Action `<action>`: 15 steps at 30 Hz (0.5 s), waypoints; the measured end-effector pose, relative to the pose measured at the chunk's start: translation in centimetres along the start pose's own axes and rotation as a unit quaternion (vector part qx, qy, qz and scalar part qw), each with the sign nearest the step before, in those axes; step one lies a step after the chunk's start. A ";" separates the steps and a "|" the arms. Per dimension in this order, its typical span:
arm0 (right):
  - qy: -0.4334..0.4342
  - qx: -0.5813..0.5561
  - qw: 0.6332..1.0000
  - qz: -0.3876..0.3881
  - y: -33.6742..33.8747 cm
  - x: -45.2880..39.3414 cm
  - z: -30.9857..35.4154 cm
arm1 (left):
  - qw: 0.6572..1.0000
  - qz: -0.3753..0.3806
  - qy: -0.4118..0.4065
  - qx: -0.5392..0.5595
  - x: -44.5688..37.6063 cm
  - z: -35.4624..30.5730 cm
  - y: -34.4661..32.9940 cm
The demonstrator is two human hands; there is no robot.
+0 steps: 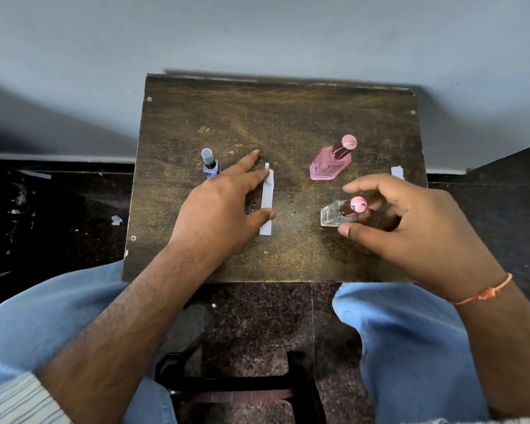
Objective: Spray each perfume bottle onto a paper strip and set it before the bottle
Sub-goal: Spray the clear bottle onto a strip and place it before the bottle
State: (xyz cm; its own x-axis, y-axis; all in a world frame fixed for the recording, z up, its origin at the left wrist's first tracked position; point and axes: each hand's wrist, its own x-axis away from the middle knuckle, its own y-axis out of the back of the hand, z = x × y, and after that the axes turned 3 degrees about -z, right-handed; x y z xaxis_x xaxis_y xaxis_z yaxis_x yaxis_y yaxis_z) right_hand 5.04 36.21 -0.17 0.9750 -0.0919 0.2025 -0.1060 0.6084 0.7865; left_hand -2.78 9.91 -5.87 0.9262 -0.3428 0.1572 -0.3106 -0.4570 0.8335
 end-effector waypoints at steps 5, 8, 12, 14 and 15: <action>0.084 -0.016 0.996 -0.014 -0.8 -0.3 -0.4 | 1.000 -0.018 0.007 0.013 0.3 0.1 -0.2; 0.122 -0.028 0.991 -0.041 -1.6 -0.3 -0.2 | 1.000 -0.015 0.011 0.014 0.4 -0.2 -0.2; 0.150 -0.050 0.982 -0.106 -3.5 -0.9 0.8 | 1.000 0.003 0.008 -0.003 0.5 -0.4 0.0; 0.151 -0.057 0.978 -0.131 -4.5 -1.3 1.3 | 1.000 0.008 0.005 -0.005 0.6 -0.4 0.1; 0.148 -0.057 0.977 -0.140 -4.9 -1.5 1.6 | 1.000 0.010 0.003 -0.002 0.6 -0.3 0.2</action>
State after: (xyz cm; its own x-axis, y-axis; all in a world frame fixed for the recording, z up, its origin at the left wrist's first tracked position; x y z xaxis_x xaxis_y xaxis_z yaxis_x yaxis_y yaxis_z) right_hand 3.84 32.11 -3.44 0.9784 -0.0459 -0.2013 0.1787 0.6769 0.7141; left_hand -2.22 9.83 -5.44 0.9210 -0.3472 0.1765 -0.3278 -0.4462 0.8327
